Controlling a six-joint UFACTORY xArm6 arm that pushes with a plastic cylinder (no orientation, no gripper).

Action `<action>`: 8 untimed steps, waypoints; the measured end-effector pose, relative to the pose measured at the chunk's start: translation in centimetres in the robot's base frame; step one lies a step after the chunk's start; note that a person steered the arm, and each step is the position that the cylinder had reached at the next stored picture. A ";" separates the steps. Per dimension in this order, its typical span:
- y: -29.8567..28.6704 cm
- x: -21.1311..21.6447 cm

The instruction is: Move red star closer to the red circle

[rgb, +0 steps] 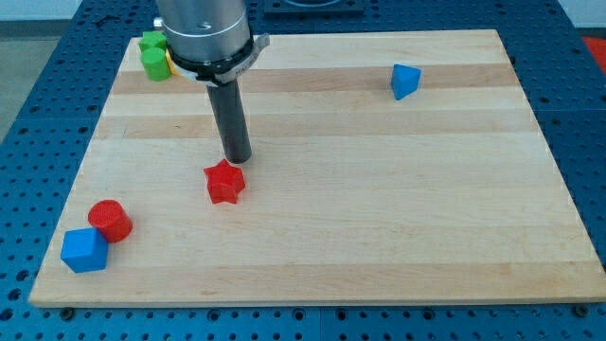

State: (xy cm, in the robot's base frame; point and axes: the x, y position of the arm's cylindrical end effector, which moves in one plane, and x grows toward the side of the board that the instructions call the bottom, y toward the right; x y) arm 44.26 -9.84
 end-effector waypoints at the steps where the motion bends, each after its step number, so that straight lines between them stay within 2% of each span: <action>1: -0.7 2.4; 3: -2.0 6.9; 5: -2.2 9.1; 6: 0.5 9.2; 8: 0.0 11.1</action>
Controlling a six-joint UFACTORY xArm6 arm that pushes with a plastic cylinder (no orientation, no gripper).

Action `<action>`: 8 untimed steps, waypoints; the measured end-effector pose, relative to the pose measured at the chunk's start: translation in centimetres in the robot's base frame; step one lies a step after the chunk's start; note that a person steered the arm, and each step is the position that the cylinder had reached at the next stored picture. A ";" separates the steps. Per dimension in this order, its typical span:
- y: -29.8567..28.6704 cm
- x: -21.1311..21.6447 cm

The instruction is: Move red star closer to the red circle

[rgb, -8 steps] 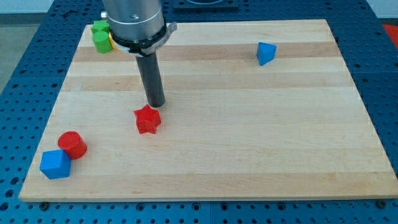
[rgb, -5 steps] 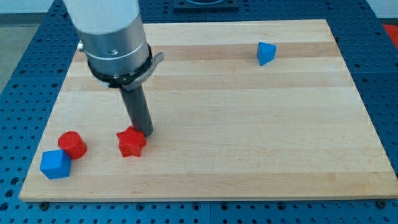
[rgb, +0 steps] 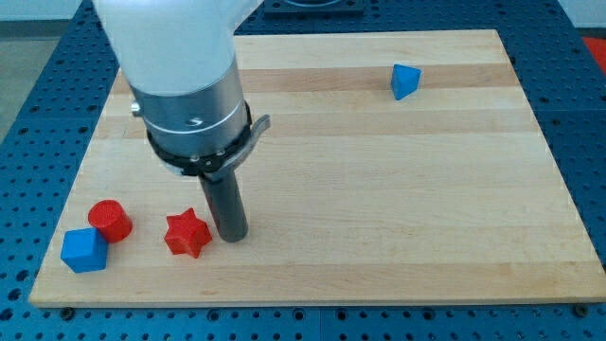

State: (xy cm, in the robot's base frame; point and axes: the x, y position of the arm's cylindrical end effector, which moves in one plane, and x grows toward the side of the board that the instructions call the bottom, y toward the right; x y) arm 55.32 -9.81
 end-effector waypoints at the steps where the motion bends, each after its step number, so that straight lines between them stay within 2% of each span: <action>1: -1.5 0.4; 3: -4.2 0.4; 4: -4.2 -1.8; 5: -4.6 -2.1; 8: -6.8 0.7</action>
